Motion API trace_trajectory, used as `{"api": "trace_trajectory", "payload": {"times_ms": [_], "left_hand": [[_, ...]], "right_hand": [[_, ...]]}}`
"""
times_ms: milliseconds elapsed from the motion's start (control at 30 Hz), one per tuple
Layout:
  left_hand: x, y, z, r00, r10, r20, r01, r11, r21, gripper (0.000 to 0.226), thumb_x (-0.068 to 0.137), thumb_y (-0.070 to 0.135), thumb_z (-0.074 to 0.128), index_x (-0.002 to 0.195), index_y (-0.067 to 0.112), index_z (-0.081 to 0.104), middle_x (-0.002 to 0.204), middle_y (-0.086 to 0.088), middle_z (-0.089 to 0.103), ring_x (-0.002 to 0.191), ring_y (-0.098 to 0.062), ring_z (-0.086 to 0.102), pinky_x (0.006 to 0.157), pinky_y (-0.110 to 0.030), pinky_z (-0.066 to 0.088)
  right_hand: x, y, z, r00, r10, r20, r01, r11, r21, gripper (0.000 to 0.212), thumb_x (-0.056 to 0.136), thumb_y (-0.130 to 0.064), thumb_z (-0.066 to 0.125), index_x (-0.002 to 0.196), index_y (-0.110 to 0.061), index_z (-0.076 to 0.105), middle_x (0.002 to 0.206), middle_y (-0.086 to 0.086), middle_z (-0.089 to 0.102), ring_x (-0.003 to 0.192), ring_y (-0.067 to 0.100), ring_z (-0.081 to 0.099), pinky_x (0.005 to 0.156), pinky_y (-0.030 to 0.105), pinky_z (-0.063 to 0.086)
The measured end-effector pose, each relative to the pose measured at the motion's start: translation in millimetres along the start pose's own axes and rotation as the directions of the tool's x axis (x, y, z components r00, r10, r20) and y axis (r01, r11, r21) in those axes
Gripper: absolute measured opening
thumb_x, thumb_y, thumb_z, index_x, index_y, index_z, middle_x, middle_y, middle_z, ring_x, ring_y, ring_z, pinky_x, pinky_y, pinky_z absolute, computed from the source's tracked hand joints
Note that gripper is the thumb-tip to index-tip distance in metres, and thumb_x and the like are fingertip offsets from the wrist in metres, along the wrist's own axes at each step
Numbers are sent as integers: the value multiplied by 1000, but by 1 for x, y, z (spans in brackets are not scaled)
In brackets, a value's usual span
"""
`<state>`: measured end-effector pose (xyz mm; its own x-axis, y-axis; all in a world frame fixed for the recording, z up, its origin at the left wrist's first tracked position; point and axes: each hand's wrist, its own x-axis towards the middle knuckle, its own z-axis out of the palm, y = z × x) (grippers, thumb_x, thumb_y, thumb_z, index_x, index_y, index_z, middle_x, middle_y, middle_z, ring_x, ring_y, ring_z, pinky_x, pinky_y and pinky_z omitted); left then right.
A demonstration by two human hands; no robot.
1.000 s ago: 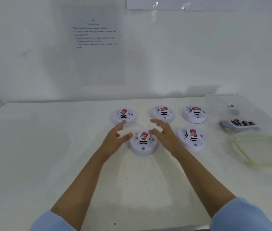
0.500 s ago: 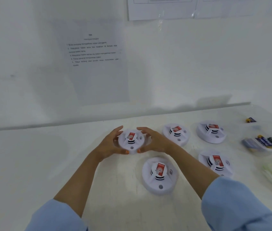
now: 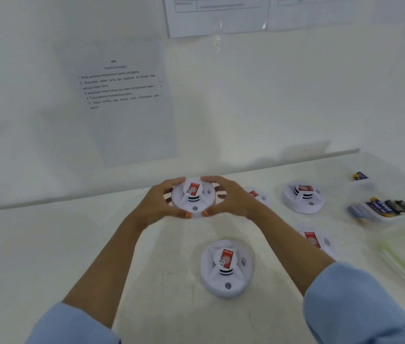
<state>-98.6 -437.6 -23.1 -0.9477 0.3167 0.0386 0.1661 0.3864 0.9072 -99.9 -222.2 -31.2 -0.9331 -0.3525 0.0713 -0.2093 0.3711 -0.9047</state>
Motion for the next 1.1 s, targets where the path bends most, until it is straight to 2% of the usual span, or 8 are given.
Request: {"api": "trace_trajectory", "payload": {"times_ms": [233, 400, 567, 633, 767, 867, 967, 1100], "left_hand": [[25, 97, 57, 986, 165, -3, -164, 983, 76, 87, 59, 2, 84, 135, 13, 45, 128, 5, 51, 106, 1, 53, 76, -4, 48], [46, 141, 144, 979, 205, 17, -206, 975, 81, 89, 60, 4, 85, 137, 14, 43, 133, 3, 49, 113, -9, 51, 75, -5, 48], [69, 165, 238, 980, 184, 78, -189, 979, 70, 98, 66, 11, 82, 146, 22, 25, 146, 1, 37, 128, -13, 40, 95, -23, 42], [77, 172, 269, 978, 169, 121, -175, 984, 45, 111, 63, 13, 85, 148, 27, 14, 145, 1, 36, 129, -13, 38, 97, -22, 42], [99, 179, 309, 979, 124, 164, -137, 988, 72, 131, 47, 42, 87, 145, 44, -1, 151, -1, 27, 135, -19, 33, 107, -43, 39], [113, 183, 323, 969, 115, 217, -115, 993, -11, 119, 61, 17, 86, 146, 38, 6, 142, 6, 32, 125, -15, 40, 98, -32, 44], [121, 185, 334, 969, 123, 214, -84, 979, -184, 100, 62, 4, 83, 137, 38, 26, 133, -2, 40, 108, -15, 52, 79, -24, 52], [133, 190, 351, 975, 162, 151, -90, 912, -401, 102, 54, 5, 76, 139, 26, 24, 131, -12, 43, 113, -25, 53, 77, -27, 54]], "right_hand": [[-49, -36, -106, 998, -48, -44, 50, 998, 45, 80, 61, -3, 83, 129, -21, 46, 129, -1, 53, 111, 17, 58, 92, 31, 51], [-97, -12, -188, 997, -44, -64, 45, 999, 13, 79, 59, 0, 83, 127, -20, 48, 127, -1, 54, 109, 18, 58, 90, 30, 51], [-139, 24, -265, 998, -11, -60, 13, 999, 31, 77, 58, 4, 82, 124, -20, 51, 121, -2, 57, 106, 19, 58, 89, 29, 52], [-150, 34, -285, 998, 2, -57, 0, 999, 38, 77, 59, 4, 81, 125, -21, 51, 119, -3, 57, 105, 18, 57, 87, 27, 51], [-157, 51, -314, 999, -16, -44, 17, 1000, 16, 73, 65, -4, 80, 128, -23, 48, 124, -3, 54, 107, 17, 57, 88, 30, 52], [-156, 61, -334, 992, -2, -123, 37, 960, 277, 51, 81, -10, 67, 127, -24, 48, 113, -3, 54, 95, 15, 59, 77, 30, 55], [-158, 76, -343, 965, 176, -193, -55, 858, 510, 37, 90, -19, 57, 126, -15, 50, 103, 6, 54, 82, 17, 55, 69, 29, 57], [-163, 97, -338, 961, 275, -5, -226, 802, 553, 38, 94, -31, 48, 124, -8, 52, 99, 10, 59, 84, 21, 60, 73, 31, 57]]}}
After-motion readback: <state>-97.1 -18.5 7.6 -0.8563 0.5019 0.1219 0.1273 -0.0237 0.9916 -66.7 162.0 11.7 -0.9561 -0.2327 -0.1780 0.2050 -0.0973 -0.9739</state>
